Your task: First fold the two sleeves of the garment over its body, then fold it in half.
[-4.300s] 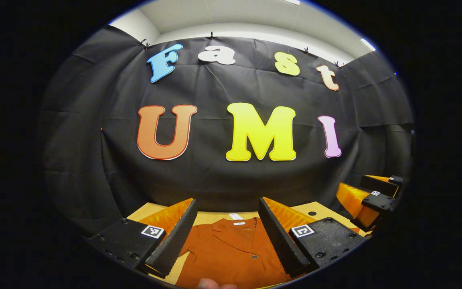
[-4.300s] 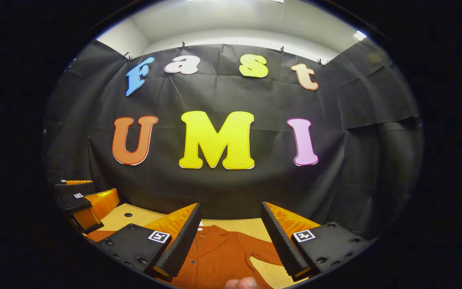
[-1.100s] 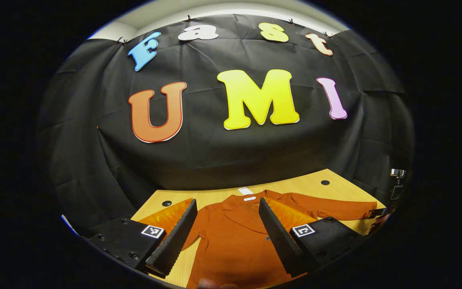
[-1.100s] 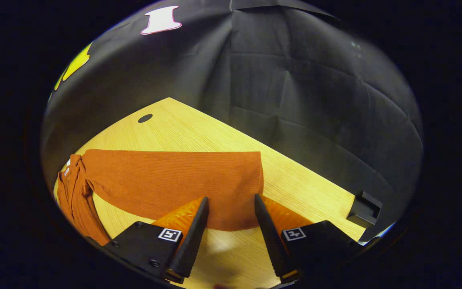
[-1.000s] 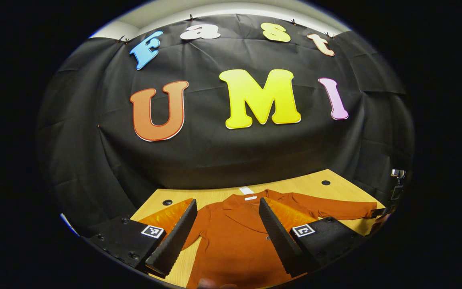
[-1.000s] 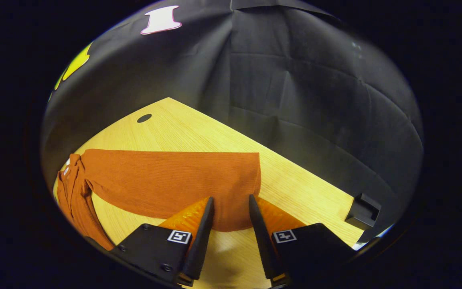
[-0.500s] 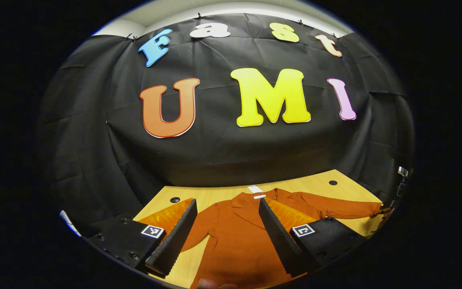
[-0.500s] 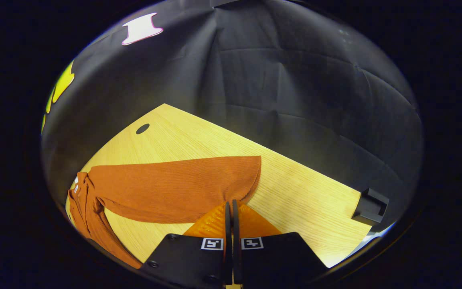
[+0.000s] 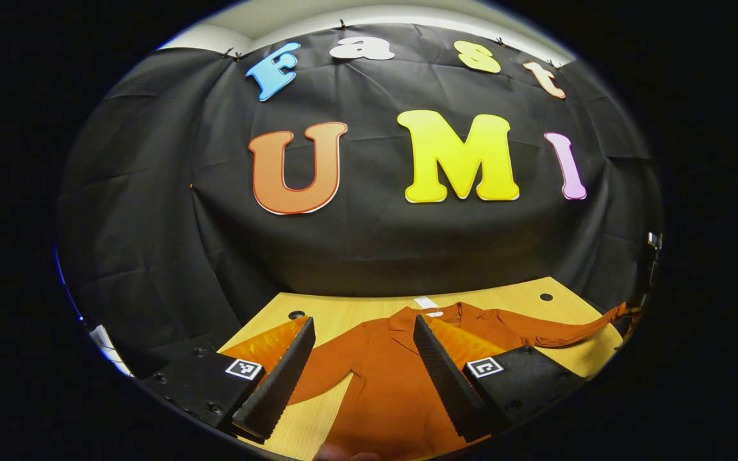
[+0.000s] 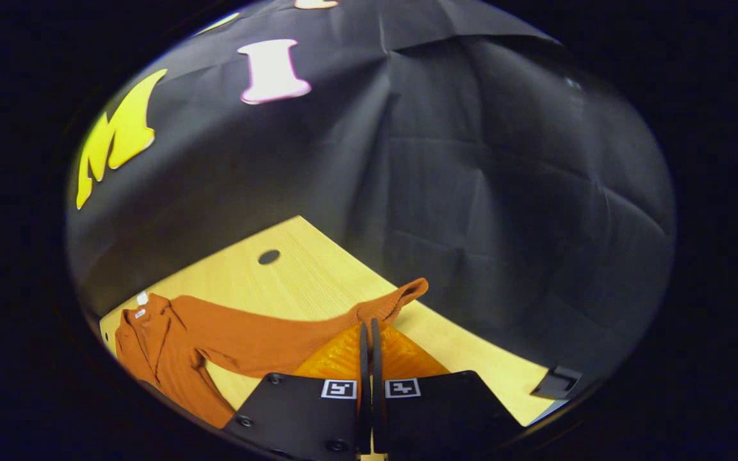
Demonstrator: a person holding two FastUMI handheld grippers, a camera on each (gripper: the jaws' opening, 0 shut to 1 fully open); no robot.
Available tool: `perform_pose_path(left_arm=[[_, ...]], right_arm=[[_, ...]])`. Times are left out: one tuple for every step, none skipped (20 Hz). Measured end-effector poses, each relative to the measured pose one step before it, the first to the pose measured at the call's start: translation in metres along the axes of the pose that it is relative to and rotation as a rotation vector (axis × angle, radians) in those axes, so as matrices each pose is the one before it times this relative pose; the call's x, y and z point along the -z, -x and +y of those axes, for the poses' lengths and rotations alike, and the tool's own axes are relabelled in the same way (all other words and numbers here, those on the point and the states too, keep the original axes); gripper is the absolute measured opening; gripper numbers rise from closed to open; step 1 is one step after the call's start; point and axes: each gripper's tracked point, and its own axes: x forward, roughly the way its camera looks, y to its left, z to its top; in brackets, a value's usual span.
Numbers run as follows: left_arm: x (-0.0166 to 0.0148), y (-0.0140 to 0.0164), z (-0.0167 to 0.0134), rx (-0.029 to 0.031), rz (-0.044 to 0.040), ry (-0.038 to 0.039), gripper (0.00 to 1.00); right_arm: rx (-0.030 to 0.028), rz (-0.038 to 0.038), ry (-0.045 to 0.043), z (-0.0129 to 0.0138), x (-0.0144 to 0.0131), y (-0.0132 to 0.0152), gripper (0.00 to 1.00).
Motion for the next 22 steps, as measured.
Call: perform_pose_path(left_arm=[[0.00188,0.00016,0.00719,-0.00690,-0.00041,0.01182,1.00],[0.00131,-0.00067,0.00530,-0.00834,-0.00069,0.00971,1.00],[0.00185,0.00049,0.00811,-0.00952,-0.00235,0.00725,1.00],[0.00094,0.00123,0.00884,-0.01230,-0.00381,0.00490,1.00],[0.00082,0.00082,0.00865,-0.01222,-0.00289,0.00653,1.00],[0.00177,0.00094,0.01304,-0.02083,-0.00504,0.00726,1.00],[0.00094,0.00050,0.01033,-0.01661,-0.00320,0.00539,1.00],[0.00203,0.00009,0.01114,-0.01787,-0.00114,0.00652,1.00],[0.00144,0.00253,0.01267,-0.01943,-0.00041,0.00531,1.00],[0.00150,0.00175,0.01237,-0.02059,-0.00048,0.00523,1.00],[0.00336,0.00284,0.01298,-0.02190,0.00110,0.00495,1.00],[0.00327,0.00297,0.01340,-0.02274,0.00309,0.00523,1.00],[0.00339,0.00295,0.01248,-0.02166,0.00406,0.00509,1.00],[0.00317,0.00342,0.01282,-0.02350,0.00448,0.00343,1.00],[0.00211,0.00327,0.01237,-0.02359,0.00469,0.00124,1.00],[0.00265,0.00419,0.01521,-0.02607,0.00633,0.00058,1.00],[0.00257,0.00305,0.01312,-0.02536,0.00411,0.00149,1.00],[0.00145,0.00372,0.01275,-0.02204,0.00453,0.00347,1.00],[0.00207,0.00212,0.01042,-0.02193,0.00462,0.00114,1.00],[0.00119,0.00336,0.01060,-0.02335,0.00445,-0.00072,1.00],[0.00047,0.00254,0.01241,-0.02274,0.00677,0.00016,1.00],[0.00200,0.00407,0.01094,-0.02186,0.00982,0.00347,1.00]], right_arm=[[-0.02267,-0.03560,0.03027,0.01656,-0.01903,0.00417,0.01],[-0.02927,-0.02924,0.02826,0.01763,-0.01557,0.00436,0.00],[-0.02646,-0.02417,0.02781,0.01854,-0.01724,0.00553,0.01],[-0.02760,-0.02131,0.02952,0.01757,-0.01512,0.00334,0.02],[-0.02841,-0.02406,0.02477,0.01979,-0.01690,0.00348,0.01],[-0.04080,-0.02954,0.03197,0.02754,-0.01866,-0.00045,0.01],[-0.03341,-0.03313,0.02499,0.02491,-0.01537,-0.00317,0.01],[-0.03109,-0.02118,0.01976,0.02437,-0.01386,-0.00172,0.01],[-0.03827,-0.02102,0.01727,0.02970,-0.01513,0.00003,0.01],[-0.03349,-0.01635,0.01523,0.02460,-0.01050,-0.00116,0.01],[-0.03919,-0.01207,0.01824,0.02910,-0.00721,-0.00125,0.01],[-0.03977,-0.00564,0.01635,0.02720,-0.00506,-0.00155,0.01],[-0.03892,-0.00015,0.01726,0.02951,-0.00316,-0.00187,0.01],[-0.03953,0.00153,0.01661,0.03036,0.00070,-0.00319,0.01],[-0.03749,0.00877,0.02098,0.03152,0.00429,-0.00262,0.01],[-0.03573,0.00889,0.02252,0.02885,0.00721,-0.00584,0.01],[-0.03041,0.01219,0.02122,0.02936,0.00699,-0.00566,0.01],[-0.03661,0.02237,0.01577,0.03176,0.00958,-0.00720,0.01],[-0.02614,0.02456,0.01257,0.02504,0.01071,-0.00704,0.01],[-0.03104,0.02251,0.01218,0.02575,0.01017,-0.00886,0.01],[-0.02608,0.01962,0.01188,0.02355,0.01146,-0.00735,0.01],[-0.02422,0.01993,0.01378,0.02224,0.01085,-0.00846,0.01]])
